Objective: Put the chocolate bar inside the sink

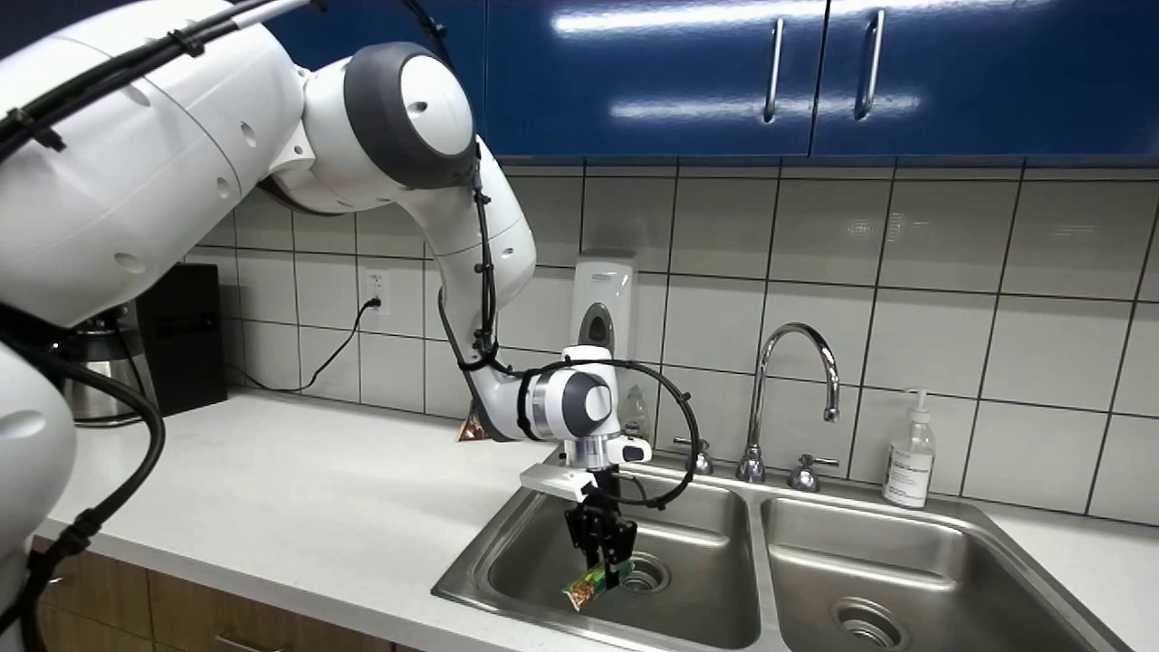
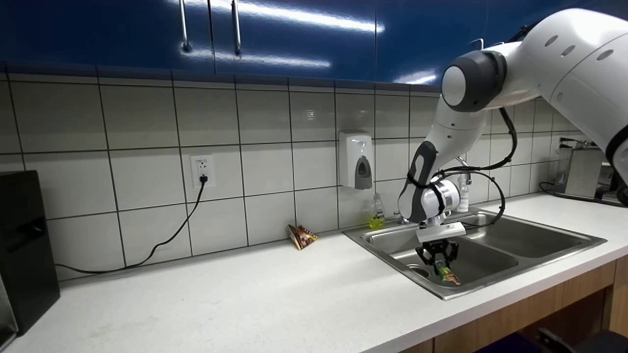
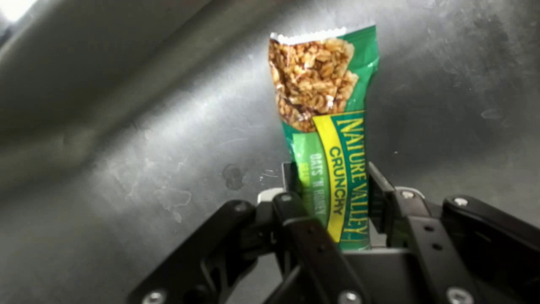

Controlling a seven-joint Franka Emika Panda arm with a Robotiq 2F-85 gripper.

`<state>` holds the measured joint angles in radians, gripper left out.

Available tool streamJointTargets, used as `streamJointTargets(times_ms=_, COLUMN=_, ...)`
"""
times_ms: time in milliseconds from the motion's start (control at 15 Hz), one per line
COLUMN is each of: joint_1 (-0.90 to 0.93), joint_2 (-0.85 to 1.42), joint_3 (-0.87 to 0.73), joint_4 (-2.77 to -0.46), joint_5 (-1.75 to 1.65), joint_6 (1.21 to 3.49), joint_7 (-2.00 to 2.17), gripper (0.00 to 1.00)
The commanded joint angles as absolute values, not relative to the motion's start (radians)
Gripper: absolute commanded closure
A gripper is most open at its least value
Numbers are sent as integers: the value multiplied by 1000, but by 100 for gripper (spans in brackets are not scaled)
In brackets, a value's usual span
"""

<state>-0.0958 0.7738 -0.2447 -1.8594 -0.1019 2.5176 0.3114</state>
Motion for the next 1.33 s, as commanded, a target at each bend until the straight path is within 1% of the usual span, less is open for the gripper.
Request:
streamJointTargets(times_ms=0, joint_1=-84, joint_2=803, joint_3=-250, joint_4=-1827, joint_5=-89, joint_6=2535, joint_7=314, gripper=85)
streamJointTargets(times_ms=1267, joint_1=-71, joint_2=876, joint_3=-251, joint_4=-1778, joint_5=-76, joint_6=2551, joint_7=319, gripper=85)
